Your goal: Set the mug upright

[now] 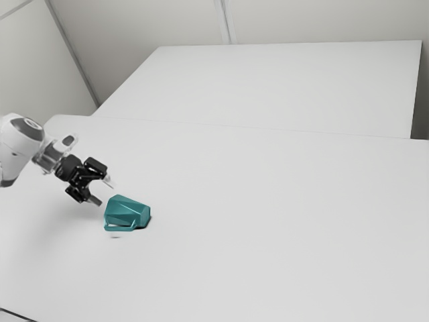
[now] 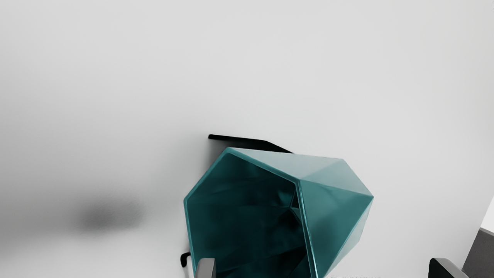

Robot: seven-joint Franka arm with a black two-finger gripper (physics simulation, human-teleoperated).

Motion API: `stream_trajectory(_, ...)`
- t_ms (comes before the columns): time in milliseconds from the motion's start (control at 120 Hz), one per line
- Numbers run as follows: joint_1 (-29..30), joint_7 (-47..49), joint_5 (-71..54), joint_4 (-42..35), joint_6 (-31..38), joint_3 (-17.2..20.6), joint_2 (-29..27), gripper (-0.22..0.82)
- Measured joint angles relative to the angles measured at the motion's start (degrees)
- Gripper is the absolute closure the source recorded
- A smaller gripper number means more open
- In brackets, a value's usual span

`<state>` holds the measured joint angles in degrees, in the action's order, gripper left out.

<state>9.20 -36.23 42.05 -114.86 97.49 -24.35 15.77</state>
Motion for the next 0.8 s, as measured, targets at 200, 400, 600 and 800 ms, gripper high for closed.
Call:
stream_trajectory(200,-0.2,-7.8,5.3,-3.6,1.4,0.0,0.9,0.0)
stream_trajectory(400,-0.3,-13.5,9.7,-5.8,2.1,0.5,1.0,0.0)
stream_trajectory(600,-0.6,-17.5,10.9,-6.6,2.8,0.6,1.0,0.11)
stream_trajectory(800,-0.7,-20.2,11.2,-6.8,3.3,0.6,0.9,0.39)
